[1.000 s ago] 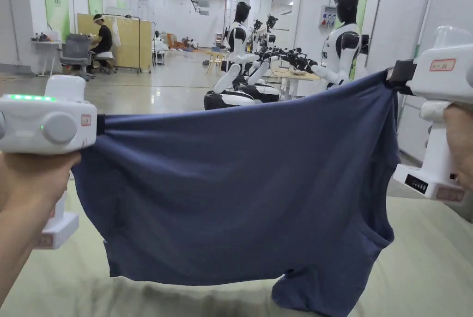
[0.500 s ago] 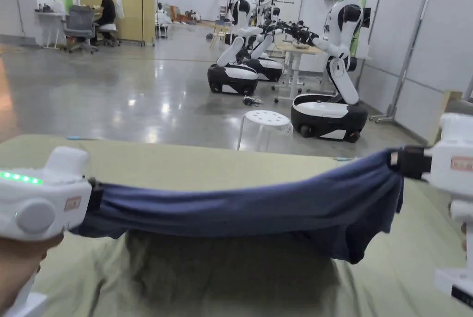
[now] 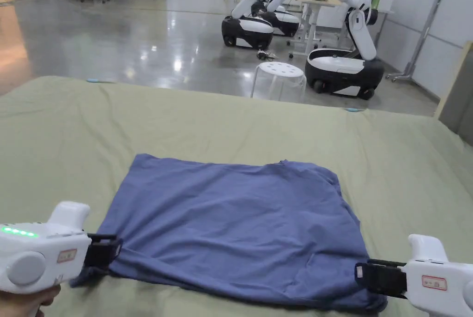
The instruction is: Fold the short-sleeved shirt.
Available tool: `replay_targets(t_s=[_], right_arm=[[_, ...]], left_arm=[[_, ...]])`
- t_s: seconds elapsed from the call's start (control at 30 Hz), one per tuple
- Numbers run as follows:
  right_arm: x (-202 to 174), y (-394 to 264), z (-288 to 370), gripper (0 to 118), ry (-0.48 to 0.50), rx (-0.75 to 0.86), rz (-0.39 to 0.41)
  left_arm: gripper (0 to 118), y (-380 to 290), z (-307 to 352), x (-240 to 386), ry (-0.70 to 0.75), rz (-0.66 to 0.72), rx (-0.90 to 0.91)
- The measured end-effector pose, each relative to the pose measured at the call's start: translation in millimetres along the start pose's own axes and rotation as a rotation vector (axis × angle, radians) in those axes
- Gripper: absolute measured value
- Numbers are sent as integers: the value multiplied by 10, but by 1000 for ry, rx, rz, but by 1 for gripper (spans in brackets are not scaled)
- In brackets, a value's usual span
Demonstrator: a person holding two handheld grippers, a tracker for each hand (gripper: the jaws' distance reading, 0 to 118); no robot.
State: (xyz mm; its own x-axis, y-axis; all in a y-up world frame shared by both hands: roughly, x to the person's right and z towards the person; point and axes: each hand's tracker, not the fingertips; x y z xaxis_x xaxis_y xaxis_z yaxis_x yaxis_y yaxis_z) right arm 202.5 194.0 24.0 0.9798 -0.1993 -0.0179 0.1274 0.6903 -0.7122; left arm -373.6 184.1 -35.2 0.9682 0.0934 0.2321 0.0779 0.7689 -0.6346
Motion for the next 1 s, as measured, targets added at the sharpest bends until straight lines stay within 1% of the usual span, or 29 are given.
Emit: replay_targets(t_s=[0.03,0.07,0.1,0.13,0.17,0.23,0.27,0.33,0.37,0.4,0.43,0.47,0.5,0.53,0.57,0.63,0.67,0.7,0.73,0.77,0.8,0.83,0.87,0.9,0.93,1.0], right_arm=[[-43,16,100,114,28,21,-22],[-102,7,214,113,80,186,-46],[-197,-37,388,115,80,194,-70],[-277,-69,455,118,84,226,-91],[-403,-139,517,118,87,286,-88],[-648,-228,579,118,50,394,-33],[-770,-334,571,118,23,454,17],[-962,-567,488,118,-105,543,86],[-1008,-692,384,117,-171,571,138],[-1025,-797,314,113,-212,576,164],[-1020,-863,264,96,-228,571,153],[-984,-888,227,64,-215,538,138],[-949,-805,256,20,-209,548,132],[-920,-775,294,2,-233,582,113],[-897,-778,269,2,-252,588,97],[-912,-790,244,2,-253,556,106],[-934,-811,265,2,-265,574,108],[-961,-839,291,2,-271,596,108],[-995,-869,320,2,-277,628,121],[-1045,-934,342,2,-285,672,156],[-1088,-978,370,2,-277,696,184],[-1125,-1006,384,2,-279,709,200],[-1175,-1026,398,2,-294,716,226],[-1190,-1025,372,2,-298,709,233],[-1215,-1027,366,2,-304,712,234],[-1248,-1013,361,2,-309,712,231]], left_arm=[[77,30,210,23,-28,43,81],[77,57,382,46,-26,64,161],[77,48,554,130,-15,71,237],[77,39,681,200,-18,75,270],[77,-5,807,300,-28,92,309],[78,-107,972,526,-41,112,345],[78,-193,996,625,17,127,380],[77,-363,926,719,133,123,442],[77,-470,861,746,201,120,476],[76,-544,798,735,215,120,450],[72,-594,763,722,205,134,435],[59,-636,691,619,161,164,418],[26,-600,725,586,136,139,434],[3,-580,730,621,193,107,471],[3,-564,701,658,185,109,469],[5,-589,577,725,214,90,405],[10,-571,564,799,255,61,403],[23,-584,579,876,269,12,445],[32,-644,596,883,276,-10,475],[35,-684,604,956,268,-34,500],[36,-710,605,1024,327,-54,524],[35,-729,608,1057,360,-50,547],[28,-807,662,999,333,-39,566],[7,-839,689,943,302,-18,592],[3,-839,692,902,296,10,615],[3,-774,720,772,286,51,557]])
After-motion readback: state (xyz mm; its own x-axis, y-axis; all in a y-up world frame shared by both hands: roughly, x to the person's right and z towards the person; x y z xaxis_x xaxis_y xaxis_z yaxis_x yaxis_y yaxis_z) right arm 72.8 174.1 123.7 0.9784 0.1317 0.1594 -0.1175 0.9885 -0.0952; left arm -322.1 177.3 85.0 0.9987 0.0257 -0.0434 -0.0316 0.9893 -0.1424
